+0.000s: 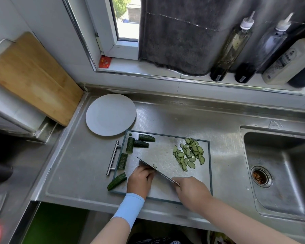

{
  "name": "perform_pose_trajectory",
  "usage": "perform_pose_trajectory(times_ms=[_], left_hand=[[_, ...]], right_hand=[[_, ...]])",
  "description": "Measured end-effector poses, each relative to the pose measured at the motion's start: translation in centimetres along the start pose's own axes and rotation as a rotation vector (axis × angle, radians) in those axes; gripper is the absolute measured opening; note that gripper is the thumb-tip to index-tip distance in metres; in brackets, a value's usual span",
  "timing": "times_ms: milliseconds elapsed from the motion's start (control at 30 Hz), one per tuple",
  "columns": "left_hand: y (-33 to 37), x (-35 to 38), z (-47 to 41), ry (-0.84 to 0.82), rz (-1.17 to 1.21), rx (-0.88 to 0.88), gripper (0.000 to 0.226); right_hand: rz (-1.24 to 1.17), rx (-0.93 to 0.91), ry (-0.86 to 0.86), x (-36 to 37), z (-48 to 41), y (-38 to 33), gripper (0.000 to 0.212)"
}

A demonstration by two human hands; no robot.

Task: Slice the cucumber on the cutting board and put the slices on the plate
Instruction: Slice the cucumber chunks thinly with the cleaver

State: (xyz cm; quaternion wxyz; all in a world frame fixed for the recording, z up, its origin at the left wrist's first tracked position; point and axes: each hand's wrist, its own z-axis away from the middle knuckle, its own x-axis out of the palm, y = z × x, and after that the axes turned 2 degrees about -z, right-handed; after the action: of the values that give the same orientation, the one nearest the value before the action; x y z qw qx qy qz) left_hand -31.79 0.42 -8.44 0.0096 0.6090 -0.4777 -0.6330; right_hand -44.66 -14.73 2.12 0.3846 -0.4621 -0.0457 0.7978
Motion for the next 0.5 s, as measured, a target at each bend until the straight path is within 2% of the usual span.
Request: perform_pose_trajectory(times_ms=[100, 200, 333, 500], left_hand=[[-0.1, 0.2, 0.1, 0.012, -0.002, 0.012, 0.020], [-0.2, 0.0, 0.2, 0.020, -0.006, 0.034, 0.011], [-0.6, -0.1, 0.2, -0.016, -0.012, 0.080, 0.019], [-0.1, -0.2, 0.1, -0.019, -0.021, 0.034, 0.025]], right_hand=[[-0.002, 0.001, -0.003, 0.2, -1.4, -1.1, 0.033], [-0.005, -0.003, -0.006, 0.2, -2.2, -1.9, 0.034], [-0.009, -0.007, -0.009, 0.2, -2.3, -1.9, 0.028], [0.002, -0.039, 0.018, 0.3, -1.8, -1.7, 0.018]])
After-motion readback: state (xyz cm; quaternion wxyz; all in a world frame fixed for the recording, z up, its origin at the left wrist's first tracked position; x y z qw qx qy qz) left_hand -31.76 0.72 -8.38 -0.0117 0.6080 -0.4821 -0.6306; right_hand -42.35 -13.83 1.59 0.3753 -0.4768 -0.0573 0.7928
